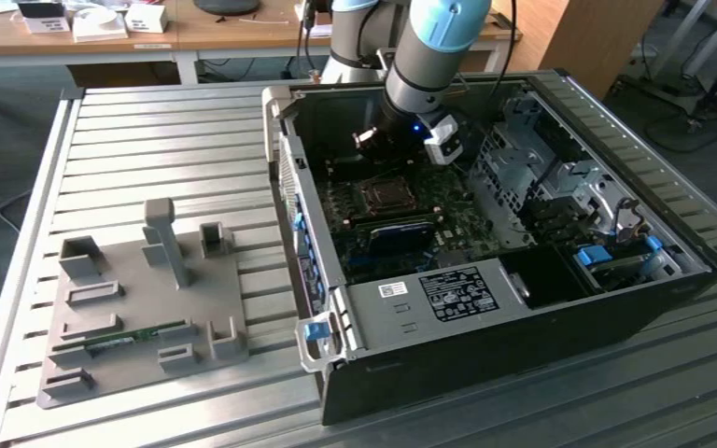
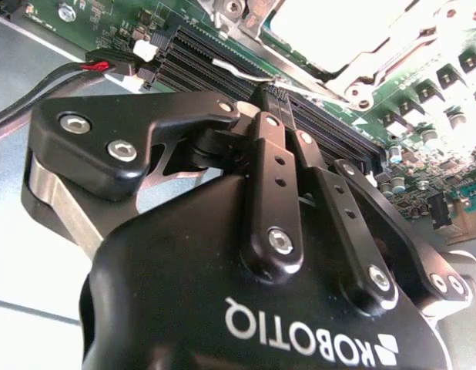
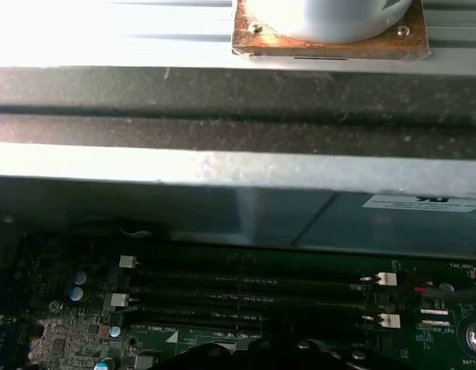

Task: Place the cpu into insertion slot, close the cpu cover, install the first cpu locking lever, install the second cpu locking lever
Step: 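Install the first cpu locking lever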

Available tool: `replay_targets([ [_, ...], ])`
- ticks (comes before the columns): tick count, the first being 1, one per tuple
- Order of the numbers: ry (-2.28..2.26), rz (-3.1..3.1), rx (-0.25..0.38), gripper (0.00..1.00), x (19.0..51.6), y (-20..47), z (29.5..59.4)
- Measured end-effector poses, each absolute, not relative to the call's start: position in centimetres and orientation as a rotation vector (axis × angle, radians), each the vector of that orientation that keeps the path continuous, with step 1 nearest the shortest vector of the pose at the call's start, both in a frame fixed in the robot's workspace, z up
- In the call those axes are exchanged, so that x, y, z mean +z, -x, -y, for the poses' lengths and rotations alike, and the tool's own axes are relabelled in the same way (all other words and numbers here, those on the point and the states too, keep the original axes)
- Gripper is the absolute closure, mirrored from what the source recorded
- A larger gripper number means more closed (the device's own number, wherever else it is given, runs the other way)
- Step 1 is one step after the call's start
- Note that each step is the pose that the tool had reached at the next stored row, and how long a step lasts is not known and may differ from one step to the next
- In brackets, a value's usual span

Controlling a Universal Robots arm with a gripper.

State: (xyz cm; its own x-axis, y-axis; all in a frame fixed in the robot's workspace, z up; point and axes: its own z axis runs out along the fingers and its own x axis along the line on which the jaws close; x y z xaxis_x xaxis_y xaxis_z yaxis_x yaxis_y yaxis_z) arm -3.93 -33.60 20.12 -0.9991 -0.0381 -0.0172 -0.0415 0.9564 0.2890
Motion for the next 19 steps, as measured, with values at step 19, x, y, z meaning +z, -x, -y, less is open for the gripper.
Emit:
replay_targets([
  [19,0.063,-3.094,0.457,0.89,21.2,4.0,33.6],
])
